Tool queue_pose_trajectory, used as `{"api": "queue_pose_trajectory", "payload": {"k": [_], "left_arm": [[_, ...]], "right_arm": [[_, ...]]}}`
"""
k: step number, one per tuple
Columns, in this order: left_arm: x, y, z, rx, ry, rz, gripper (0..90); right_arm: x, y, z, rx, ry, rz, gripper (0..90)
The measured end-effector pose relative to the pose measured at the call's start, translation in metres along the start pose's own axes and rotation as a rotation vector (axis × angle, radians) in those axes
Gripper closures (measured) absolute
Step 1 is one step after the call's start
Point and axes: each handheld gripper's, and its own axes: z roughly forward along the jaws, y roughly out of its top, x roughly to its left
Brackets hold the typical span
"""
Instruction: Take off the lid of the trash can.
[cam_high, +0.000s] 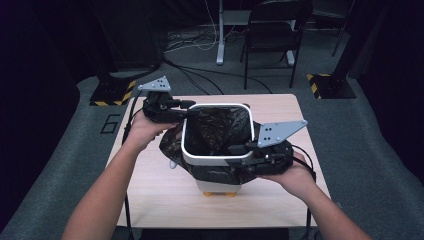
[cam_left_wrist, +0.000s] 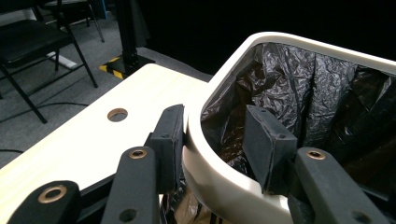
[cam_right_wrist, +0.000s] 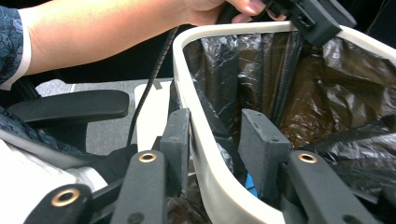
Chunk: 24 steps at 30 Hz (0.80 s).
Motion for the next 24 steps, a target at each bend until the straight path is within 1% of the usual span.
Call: {"api": "queue_pose_trajectory", "payload": {"k": [5,6,7,9,11,15,24], "left_arm": [[0.001,-0.001,0.004,-0.004,-0.003,-0.007,58.4],[0.001,-0.001,0.005,0.0,0.0,-0.006,58.4],[0.001,-0.002,0.008,0.016,0.002,0.004,60.1],[0.002,-0.002,0.009,0.014,-0.001,0.001,59.8],[0.003,-0.002,0.009,0.009,-0.008,-0.007,60.5],[0.004,-0.002,0.009,0.008,-0.007,-0.006,61.5],[0.005,-0.001,0.009,0.006,-0.003,-0.01,65.9]], "right_arm": [[0.0,0.001,0.005,0.006,0.016,-0.009,65.3],[0.0,0.001,0.005,0.006,0.016,-0.009,65.3],[0.0,0.001,0.006,0.006,0.026,-0.011,66.6],[0.0,0.002,0.006,0.007,0.028,-0.013,66.9],[-0.001,0.002,0.009,0.006,0.041,-0.014,67.3],[-0.002,0.002,0.01,0.006,0.051,-0.01,68.1],[-0.002,0.003,0.012,0.004,0.077,-0.015,73.7]]}}
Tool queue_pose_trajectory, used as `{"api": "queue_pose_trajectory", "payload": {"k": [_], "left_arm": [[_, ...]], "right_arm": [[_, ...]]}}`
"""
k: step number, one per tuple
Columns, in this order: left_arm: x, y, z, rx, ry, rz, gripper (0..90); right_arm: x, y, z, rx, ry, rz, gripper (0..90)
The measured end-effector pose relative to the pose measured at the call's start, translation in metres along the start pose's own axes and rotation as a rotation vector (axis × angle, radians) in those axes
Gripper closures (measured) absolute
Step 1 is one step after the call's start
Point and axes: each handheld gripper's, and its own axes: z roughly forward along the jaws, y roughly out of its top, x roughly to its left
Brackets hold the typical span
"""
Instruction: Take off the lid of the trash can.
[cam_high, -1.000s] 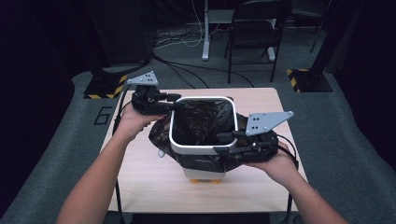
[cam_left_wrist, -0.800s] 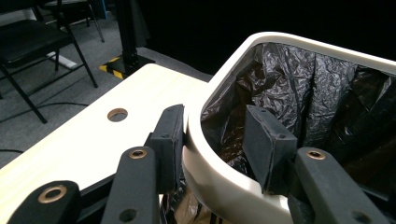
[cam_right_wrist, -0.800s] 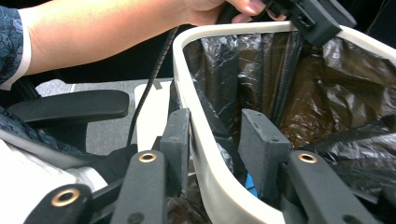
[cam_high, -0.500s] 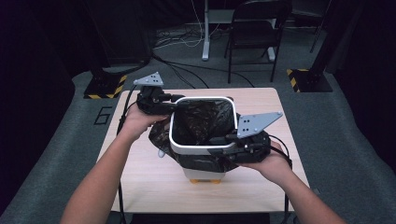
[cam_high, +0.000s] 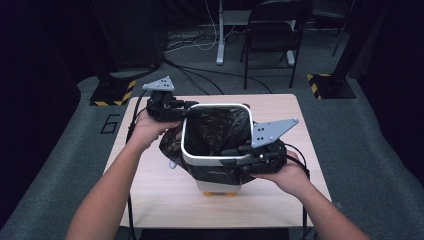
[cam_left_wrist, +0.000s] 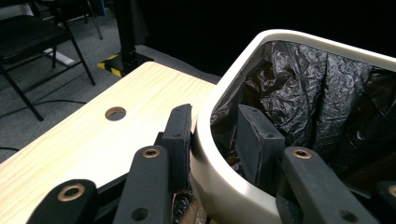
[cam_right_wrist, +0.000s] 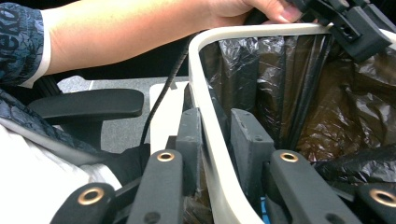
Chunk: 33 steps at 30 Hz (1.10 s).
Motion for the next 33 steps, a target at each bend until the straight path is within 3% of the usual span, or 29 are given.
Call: {"api": "queue_pose_trajectory", "payload": {"k": [12,33], "left_arm": [[-0.0029,0.0027,0.0005,0.02,0.032,0.021,69.9],[-0.0029,0.0049,0.0029,0.026,0.041,0.029,73.1]], "right_arm": [[0.002,0.0031,0.0014,0.012,0.005,-0.016,78.0],[-0.0005,0.0032,0.0016,-0.002,0.027,-0.01,79.9]]}}
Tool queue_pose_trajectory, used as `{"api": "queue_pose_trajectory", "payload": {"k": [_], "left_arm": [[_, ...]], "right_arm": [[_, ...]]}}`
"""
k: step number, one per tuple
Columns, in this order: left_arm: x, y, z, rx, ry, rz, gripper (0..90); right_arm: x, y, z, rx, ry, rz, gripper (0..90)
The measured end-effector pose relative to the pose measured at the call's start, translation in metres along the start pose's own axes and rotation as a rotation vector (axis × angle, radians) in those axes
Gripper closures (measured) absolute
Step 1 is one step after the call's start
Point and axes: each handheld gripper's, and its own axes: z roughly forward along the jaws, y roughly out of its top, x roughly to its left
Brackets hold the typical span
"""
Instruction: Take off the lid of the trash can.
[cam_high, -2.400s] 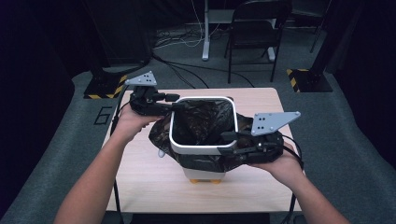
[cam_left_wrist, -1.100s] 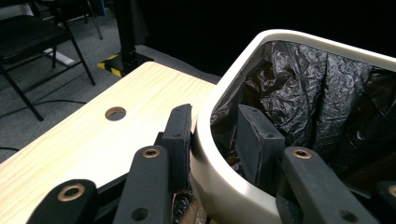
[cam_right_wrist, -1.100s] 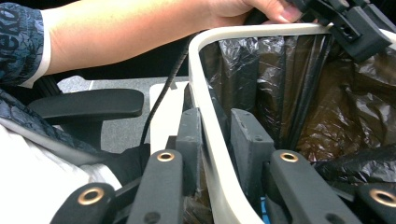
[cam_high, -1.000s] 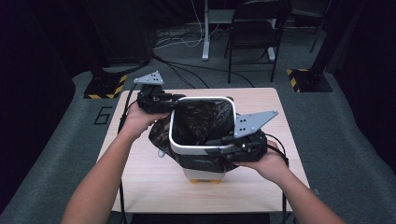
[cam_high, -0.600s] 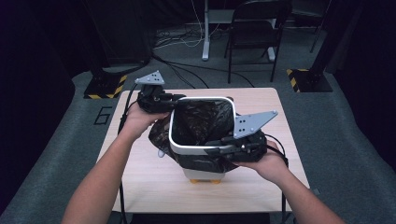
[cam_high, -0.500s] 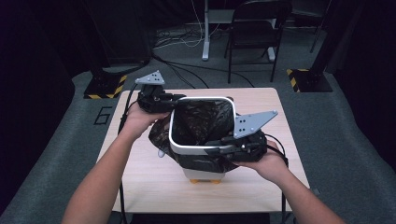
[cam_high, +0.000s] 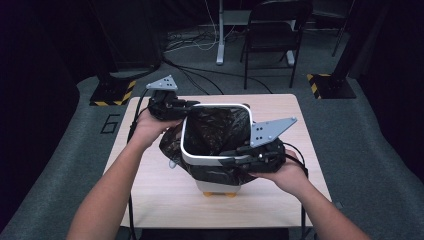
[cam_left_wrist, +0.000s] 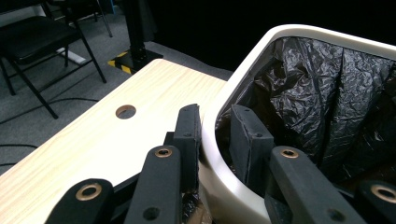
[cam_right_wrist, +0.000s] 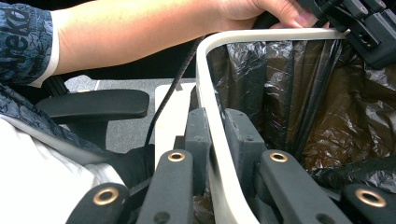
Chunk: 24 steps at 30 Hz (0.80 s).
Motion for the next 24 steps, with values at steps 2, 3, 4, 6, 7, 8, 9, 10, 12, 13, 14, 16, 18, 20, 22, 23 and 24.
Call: {"api": "queue_pose_trajectory", "payload": {"k": [2,3,4,6,7,8,9,10,12,13,14,16,18,20,22,23,24], "left_arm": [[-0.0001,0.0,-0.0001,0.0,0.0,0.001,73.1],[0.0001,-0.0002,-0.0001,-0.001,-0.001,0.0,73.2],[0.0004,-0.0003,-0.0001,-0.002,-0.003,-0.002,73.2],[0.001,-0.0003,0.0004,-0.005,-0.006,-0.005,73.3],[0.001,-0.0002,0.0007,-0.005,-0.006,-0.005,73.3],[0.0009,-0.0001,0.0007,-0.005,-0.005,-0.004,73.5],[0.0008,-0.0002,0.0006,-0.005,-0.005,-0.004,73.5],[0.001,-0.0002,0.0006,-0.004,-0.007,-0.005,73.5],[0.0012,-0.0002,0.0007,-0.005,-0.009,-0.008,73.5],[0.0014,-0.0002,0.0008,-0.006,-0.011,-0.009,73.5],[0.0016,-0.0002,0.001,-0.006,-0.012,-0.011,73.6],[0.0023,0.0002,0.0014,-0.005,-0.017,-0.01,73.7],[0.0027,0.0005,0.0021,-0.006,-0.021,-0.01,73.9],[0.003,0.0005,0.0026,-0.009,-0.022,-0.015,74.1],[0.0024,0.0008,0.0023,-0.005,-0.018,-0.013,74.2],[0.002,0.0011,0.002,-0.002,-0.014,-0.011,74.2],[0.0018,0.0014,0.0017,-0.001,-0.012,-0.009,74.4]], "right_arm": [[0.0,0.0001,0.0,0.0,0.001,0.0,80.0],[0.0,0.0001,0.0001,-0.001,0.002,0.0,80.0],[-0.0001,0.0002,0.0002,-0.001,0.003,0.0,80.0],[-0.0001,0.0005,0.0003,0.0,0.002,0.0,80.1],[0.0001,0.0007,0.0002,0.0,0.001,0.001,80.2],[0.0003,0.0009,0.0002,0.0,0.001,0.002,80.3],[0.0006,0.0011,0.0001,0.001,0.001,0.001,80.3],[0.0008,0.0013,0.0,0.0,0.0,0.0,80.3],[0.0011,0.0021,-0.0004,-0.001,-0.003,-0.003,80.3],[0.0011,0.0021,-0.0004,-0.001,-0.003,-0.003,80.3],[0.0012,0.0023,-0.0006,-0.002,-0.004,-0.002,80.3],[0.0015,0.0037,-0.0015,-0.004,-0.007,-0.006,80.2],[0.0021,0.0052,-0.0024,-0.005,-0.012,-0.011,80.3],[0.0021,0.0053,-0.0024,-0.006,-0.013,-0.01,80.3],[0.002,0.0052,-0.0024,-0.007,-0.012,-0.01,80.3],[0.0021,0.0052,-0.0022,-0.009,-0.012,-0.011,80.3],[0.0023,0.0052,-0.0018,-0.01,-0.011,-0.011,80.4]]}}
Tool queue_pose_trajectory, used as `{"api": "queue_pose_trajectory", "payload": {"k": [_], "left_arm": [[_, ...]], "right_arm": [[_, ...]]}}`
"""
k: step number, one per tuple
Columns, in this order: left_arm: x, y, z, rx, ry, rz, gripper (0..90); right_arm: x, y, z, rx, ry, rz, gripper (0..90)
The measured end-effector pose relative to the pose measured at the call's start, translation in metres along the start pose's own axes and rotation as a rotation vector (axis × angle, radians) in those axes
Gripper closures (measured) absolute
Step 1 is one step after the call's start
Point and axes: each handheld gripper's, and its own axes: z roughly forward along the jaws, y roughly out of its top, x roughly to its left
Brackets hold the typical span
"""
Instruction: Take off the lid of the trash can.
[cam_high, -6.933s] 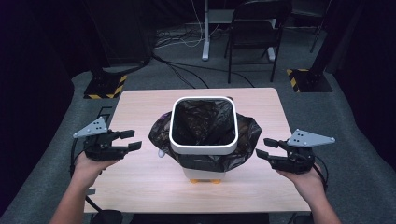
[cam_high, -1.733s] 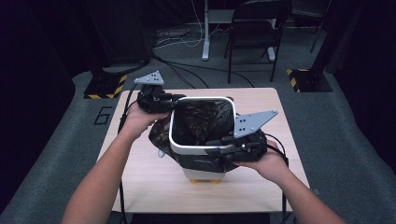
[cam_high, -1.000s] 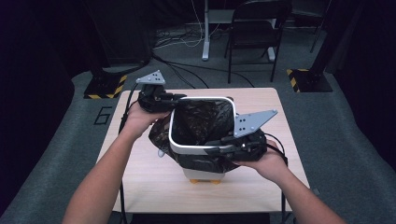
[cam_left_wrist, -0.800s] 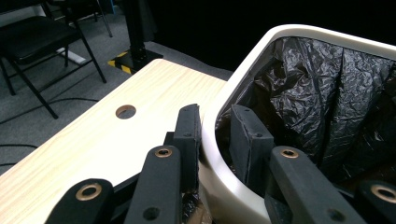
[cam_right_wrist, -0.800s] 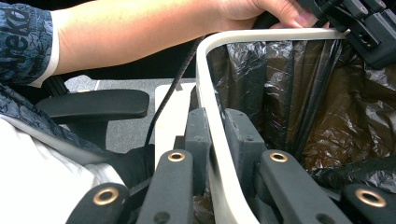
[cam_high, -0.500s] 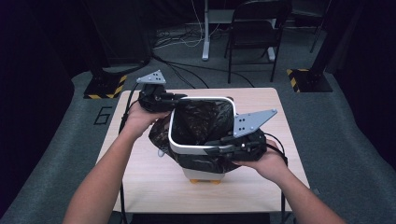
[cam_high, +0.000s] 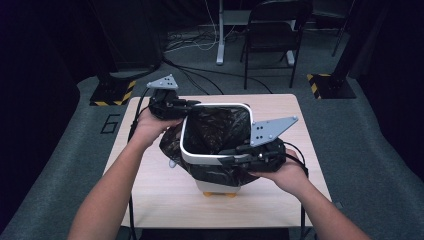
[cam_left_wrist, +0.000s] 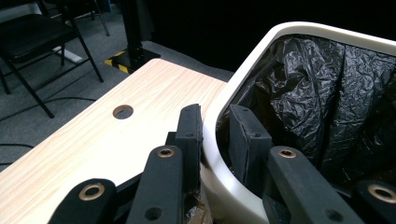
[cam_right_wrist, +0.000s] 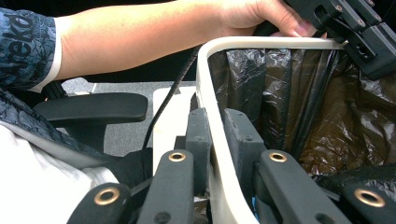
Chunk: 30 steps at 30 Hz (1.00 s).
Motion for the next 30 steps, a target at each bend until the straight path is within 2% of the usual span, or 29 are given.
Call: {"api": "queue_pose_trajectory", "payload": {"k": [22,30], "left_arm": [[-0.005,0.014,-0.01,-0.011,0.016,0.015,74.7],[-0.007,0.024,-0.014,-0.013,0.024,0.032,74.8]], "right_arm": [[0.004,0.014,-0.006,-0.004,-0.01,-0.031,80.4],[0.004,0.017,-0.009,-0.008,-0.009,-0.041,81.0]]}}
